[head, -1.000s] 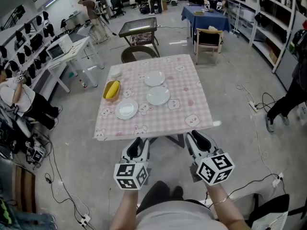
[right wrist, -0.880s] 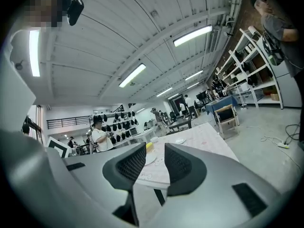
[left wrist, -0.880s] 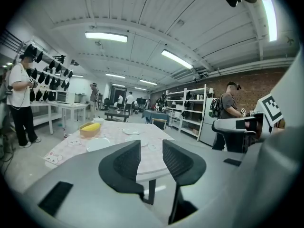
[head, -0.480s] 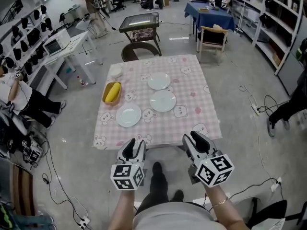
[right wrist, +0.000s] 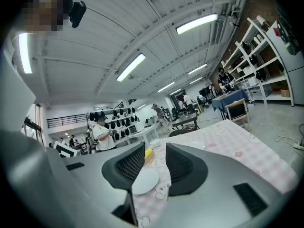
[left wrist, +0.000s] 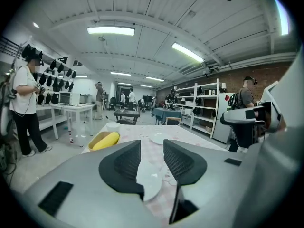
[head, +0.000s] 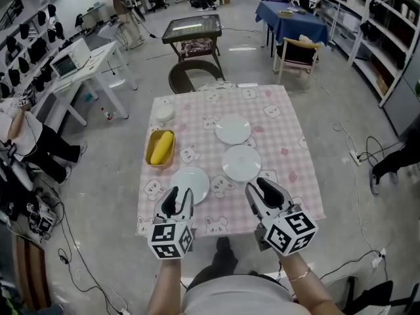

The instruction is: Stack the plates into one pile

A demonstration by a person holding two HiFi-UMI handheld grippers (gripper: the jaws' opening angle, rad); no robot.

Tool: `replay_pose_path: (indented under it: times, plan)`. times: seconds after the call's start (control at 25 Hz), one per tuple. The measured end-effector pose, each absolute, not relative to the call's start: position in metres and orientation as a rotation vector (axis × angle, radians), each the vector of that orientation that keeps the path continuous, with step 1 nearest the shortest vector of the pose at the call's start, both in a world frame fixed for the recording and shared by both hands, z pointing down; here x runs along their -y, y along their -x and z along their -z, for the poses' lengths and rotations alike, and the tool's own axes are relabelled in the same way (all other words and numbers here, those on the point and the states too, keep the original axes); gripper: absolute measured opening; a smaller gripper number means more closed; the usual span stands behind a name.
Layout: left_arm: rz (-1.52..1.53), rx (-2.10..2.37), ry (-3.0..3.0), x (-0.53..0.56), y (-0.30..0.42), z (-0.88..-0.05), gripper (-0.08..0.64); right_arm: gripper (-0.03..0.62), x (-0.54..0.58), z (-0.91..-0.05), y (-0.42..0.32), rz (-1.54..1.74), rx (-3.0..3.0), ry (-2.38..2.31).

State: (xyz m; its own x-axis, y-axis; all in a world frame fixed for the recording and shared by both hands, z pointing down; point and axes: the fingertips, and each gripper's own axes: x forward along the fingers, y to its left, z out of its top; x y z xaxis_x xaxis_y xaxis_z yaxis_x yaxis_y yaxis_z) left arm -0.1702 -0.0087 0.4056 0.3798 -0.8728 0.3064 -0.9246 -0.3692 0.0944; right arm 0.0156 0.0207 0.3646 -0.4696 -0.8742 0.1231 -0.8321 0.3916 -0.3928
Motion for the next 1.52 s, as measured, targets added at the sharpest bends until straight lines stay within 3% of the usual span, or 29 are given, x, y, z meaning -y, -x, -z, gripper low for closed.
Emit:
replay_pose_path:
  times: [0.6,1.52]
  plan:
    - [-0.303,1.644,-2.298,0.098,0.254,-0.432,0.155,0.120,0.077,-0.401,0.066,0.720,-2.619,1.547]
    - [-0.367,1.671,-2.079,0.107,0.285,-0.496,0.158,0.121,0.109,-0.491,0.118,0.909,-2.836,1.529]
